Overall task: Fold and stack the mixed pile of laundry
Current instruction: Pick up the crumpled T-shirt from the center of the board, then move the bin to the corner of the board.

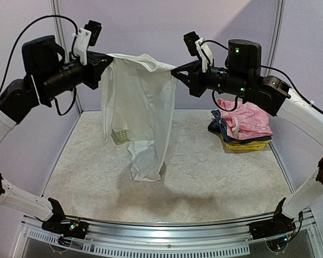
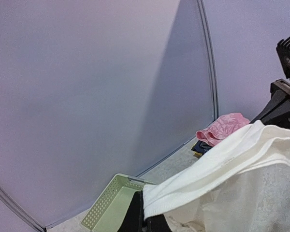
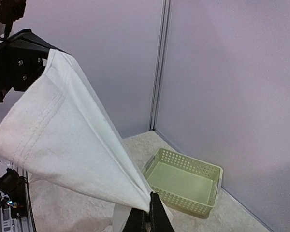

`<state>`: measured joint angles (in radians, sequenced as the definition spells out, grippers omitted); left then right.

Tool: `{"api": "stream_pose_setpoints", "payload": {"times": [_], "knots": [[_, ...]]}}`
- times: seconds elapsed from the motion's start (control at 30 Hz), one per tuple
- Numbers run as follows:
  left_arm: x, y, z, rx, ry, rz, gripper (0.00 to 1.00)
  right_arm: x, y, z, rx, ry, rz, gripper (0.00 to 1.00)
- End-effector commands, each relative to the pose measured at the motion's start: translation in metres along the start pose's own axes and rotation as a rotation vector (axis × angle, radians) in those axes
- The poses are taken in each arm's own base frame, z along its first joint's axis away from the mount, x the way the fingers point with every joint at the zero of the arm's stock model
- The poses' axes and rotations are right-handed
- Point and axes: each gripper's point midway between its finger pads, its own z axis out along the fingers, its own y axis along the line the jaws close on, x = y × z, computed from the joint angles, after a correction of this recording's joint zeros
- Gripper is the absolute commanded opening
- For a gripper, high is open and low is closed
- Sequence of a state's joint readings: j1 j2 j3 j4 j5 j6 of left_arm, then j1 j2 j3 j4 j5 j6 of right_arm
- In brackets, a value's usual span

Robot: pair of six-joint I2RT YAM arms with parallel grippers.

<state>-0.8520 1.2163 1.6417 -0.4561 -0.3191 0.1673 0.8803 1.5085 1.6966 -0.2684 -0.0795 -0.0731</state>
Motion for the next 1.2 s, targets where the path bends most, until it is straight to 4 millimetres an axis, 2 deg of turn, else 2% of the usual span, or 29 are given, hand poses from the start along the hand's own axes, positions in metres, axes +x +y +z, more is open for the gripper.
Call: {"api": "stream_pose_setpoints", "payload": {"times": [0.0, 0.03, 0.1, 0.23, 0.37, 0.47, 0.53, 0.63, 0.8, 0.87, 1.0, 1.07, 1.1, 1.17], "knots": [[-0.070, 0.043, -0.045, -0.088, -0.140, -0.049, 0.00, -0.008, -0.045, -0.013, 0.207, 0.023, 0.002, 0.01], [-0.078, 0.043, -0.048, -0.075, -0.152, -0.055, 0.00, -0.009, -0.047, -0.015, 0.218, 0.022, 0.003, 0.01], [-0.075, 0.037, -0.042, -0.051, -0.129, -0.049, 0.00, -0.006, -0.051, -0.018, 0.243, 0.031, 0.006, 0.01], [-0.040, 0.017, -0.018, -0.004, -0.027, -0.038, 0.00, 0.024, -0.059, -0.020, 0.300, 0.105, 0.012, 0.02], [0.022, -0.007, 0.005, 0.038, 0.112, -0.072, 0.00, 0.080, -0.066, -0.023, 0.362, 0.222, 0.040, 0.02], [0.075, -0.023, 0.019, 0.052, 0.202, -0.099, 0.00, 0.133, -0.076, -0.033, 0.430, 0.317, 0.093, 0.02], [0.125, -0.037, 0.031, 0.061, 0.303, -0.120, 0.00, 0.160, -0.080, -0.039, 0.454, 0.368, 0.134, 0.02], [0.183, -0.048, 0.048, 0.046, 0.430, -0.149, 0.00, 0.196, -0.082, -0.046, 0.479, 0.440, 0.159, 0.01], [0.265, -0.048, 0.075, 0.010, 0.604, -0.235, 0.00, 0.239, -0.085, -0.049, 0.511, 0.532, 0.184, 0.00], [0.290, -0.043, 0.086, -0.003, 0.661, -0.261, 0.00, 0.257, -0.088, -0.050, 0.532, 0.575, 0.194, 0.00], [0.326, -0.036, 0.105, -0.013, 0.739, -0.287, 0.00, 0.296, -0.100, -0.061, 0.623, 0.674, 0.223, 0.00], [0.335, -0.035, 0.113, -0.017, 0.754, -0.274, 0.06, 0.315, -0.105, -0.070, 0.674, 0.711, 0.244, 0.00], [0.340, -0.032, 0.116, -0.033, 0.760, -0.266, 0.15, 0.324, -0.106, -0.074, 0.693, 0.733, 0.249, 0.00], [0.348, -0.019, 0.121, -0.081, 0.763, -0.274, 0.40, 0.339, -0.106, -0.080, 0.711, 0.762, 0.269, 0.00]]}}
